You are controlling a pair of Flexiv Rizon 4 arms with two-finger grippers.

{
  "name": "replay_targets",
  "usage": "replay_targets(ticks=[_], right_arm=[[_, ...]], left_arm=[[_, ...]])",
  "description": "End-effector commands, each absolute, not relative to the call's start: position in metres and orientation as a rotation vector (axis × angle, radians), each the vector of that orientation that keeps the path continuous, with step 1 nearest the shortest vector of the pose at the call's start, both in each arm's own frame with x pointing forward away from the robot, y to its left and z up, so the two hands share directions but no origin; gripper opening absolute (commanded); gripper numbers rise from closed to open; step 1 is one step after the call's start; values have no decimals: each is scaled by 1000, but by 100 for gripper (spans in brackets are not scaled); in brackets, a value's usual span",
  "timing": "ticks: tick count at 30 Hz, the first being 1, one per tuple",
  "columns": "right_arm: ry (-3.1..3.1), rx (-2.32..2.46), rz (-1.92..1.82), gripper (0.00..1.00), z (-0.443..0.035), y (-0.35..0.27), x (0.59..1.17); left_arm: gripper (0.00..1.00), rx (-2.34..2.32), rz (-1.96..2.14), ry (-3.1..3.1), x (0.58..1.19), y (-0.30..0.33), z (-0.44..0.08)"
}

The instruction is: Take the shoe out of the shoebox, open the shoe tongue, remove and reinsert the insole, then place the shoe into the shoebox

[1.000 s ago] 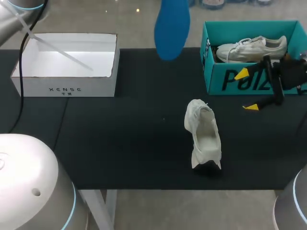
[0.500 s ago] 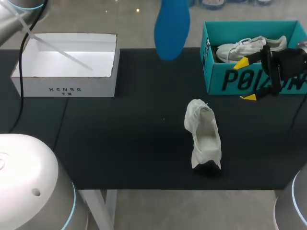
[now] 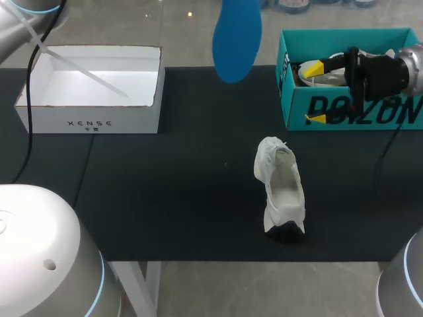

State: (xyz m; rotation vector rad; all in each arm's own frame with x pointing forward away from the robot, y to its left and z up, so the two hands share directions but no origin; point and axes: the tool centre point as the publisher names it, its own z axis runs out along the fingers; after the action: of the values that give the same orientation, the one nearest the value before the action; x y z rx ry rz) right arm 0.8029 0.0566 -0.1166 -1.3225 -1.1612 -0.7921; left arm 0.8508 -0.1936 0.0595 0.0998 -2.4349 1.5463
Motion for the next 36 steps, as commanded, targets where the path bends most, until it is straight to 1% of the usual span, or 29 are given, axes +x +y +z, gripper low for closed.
replay_targets(ticks=[1,8,13,36], right_arm=[[-1178,-1299,-778,100,-109,73,822],[-1190,-1280,-793,100,-95,90,839],[-1213,-1263,-847,100,-87,88,838],[-1213,-1263,-847,100,-87,88,838]], left_arm=[[0,98,1544,-2436,851,-193,60],[0,98,1544,-2436,851,-193,60],[0,98,1544,-2436,851,-193,60],[0,98,1544,-2436,851,-193,60]])
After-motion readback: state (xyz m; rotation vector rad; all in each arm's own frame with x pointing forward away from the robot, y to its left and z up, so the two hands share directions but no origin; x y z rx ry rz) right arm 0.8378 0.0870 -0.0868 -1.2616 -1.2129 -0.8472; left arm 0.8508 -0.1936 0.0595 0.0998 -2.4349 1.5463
